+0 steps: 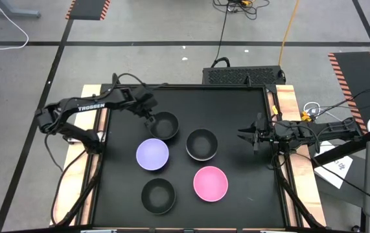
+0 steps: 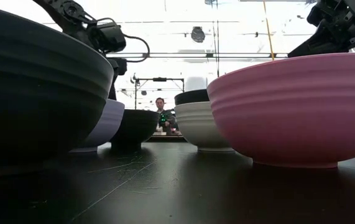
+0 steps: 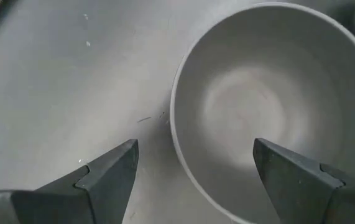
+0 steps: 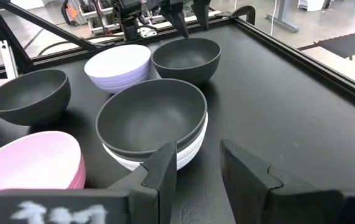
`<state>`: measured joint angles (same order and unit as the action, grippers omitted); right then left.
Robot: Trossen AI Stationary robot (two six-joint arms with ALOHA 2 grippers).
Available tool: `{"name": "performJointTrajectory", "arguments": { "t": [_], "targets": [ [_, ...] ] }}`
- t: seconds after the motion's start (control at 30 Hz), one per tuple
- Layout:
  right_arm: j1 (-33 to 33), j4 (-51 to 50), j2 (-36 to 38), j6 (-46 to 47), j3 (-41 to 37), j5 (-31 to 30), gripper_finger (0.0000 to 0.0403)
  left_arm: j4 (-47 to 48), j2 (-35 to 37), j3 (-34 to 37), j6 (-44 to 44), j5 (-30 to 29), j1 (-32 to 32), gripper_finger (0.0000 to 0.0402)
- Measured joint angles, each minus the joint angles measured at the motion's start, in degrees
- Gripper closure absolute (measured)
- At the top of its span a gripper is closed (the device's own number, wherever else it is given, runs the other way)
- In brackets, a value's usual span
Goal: Nest bowls inside each other
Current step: Stack the top black bowl into the black bowl
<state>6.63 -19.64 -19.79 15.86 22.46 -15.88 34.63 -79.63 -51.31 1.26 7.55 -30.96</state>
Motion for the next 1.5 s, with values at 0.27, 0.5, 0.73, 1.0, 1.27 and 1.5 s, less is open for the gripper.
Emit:
{"name": "performJointTrajectory", "arguments": {
  "t": [0.27, 0.5, 0.73, 1.0, 1.27, 1.5],
  "targets": [
    [0.0, 0.0, 0.0, 0.0, 0.0, 0.0, 0.0289, -1.1, -2.8, 0.0, 0.0, 0.0, 0.3, 0.0080],
    [0.0, -0.4, 0.0, 0.2, 0.0, 0.1, 0.0289, -2.1, -2.9, 0.0, 0.0, 0.1, 0.9, 0.0080],
    [0.0, -0.5, 0.0, 0.6, 0.0, 1.0, 0.0289, -3.8, -3.7, 0.5, 0.7, 0.4, 2.1, 0.0080],
    [0.0, -0.5, 0.0, 0.6, 0.0, 1.1, 0.0289, -5.2, -4.9, 0.5, 0.5, 0.2, 2.6, 0.0083],
    [0.0, -0.5, 0.0, 0.6, 0.0, 1.2, 0.0289, -4.4, -6.5, 0.6, -0.7, -0.1, 2.4, 0.0179],
    [0.0, -0.5, 0.0, 0.6, 0.0, 1.2, 0.0289, -4.9, -7.1, 0.6, -2.7, -0.1, 2.4, 0.0307]
  ]
}}
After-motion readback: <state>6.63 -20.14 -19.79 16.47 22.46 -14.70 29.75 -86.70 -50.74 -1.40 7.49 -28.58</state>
